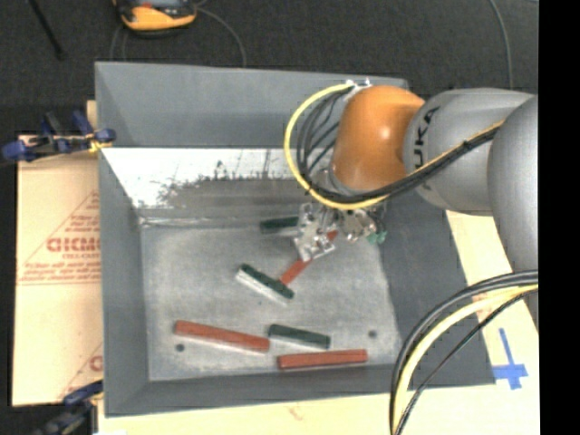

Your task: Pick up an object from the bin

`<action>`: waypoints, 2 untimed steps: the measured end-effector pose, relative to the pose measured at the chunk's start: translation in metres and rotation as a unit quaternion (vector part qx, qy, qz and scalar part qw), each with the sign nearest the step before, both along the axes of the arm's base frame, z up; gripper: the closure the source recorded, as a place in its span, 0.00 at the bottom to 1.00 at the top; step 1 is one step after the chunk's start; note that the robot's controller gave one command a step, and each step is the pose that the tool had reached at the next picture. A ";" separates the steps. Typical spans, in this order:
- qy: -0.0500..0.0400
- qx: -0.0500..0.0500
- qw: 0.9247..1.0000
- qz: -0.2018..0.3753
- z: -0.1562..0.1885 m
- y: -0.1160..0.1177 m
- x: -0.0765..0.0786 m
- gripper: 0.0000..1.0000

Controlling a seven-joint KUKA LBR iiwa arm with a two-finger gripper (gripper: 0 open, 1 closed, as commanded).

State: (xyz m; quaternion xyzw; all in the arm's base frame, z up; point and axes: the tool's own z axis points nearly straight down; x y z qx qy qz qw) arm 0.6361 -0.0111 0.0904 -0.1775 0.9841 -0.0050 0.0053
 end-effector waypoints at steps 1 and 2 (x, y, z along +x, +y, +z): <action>-0.001 0.001 1.000 -0.001 0.004 -0.002 -0.004 1.00; 0.000 0.000 1.000 -0.001 0.004 -0.002 -0.003 1.00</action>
Offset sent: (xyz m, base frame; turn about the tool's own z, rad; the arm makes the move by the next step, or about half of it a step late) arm -0.0042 0.0148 -0.0204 0.0059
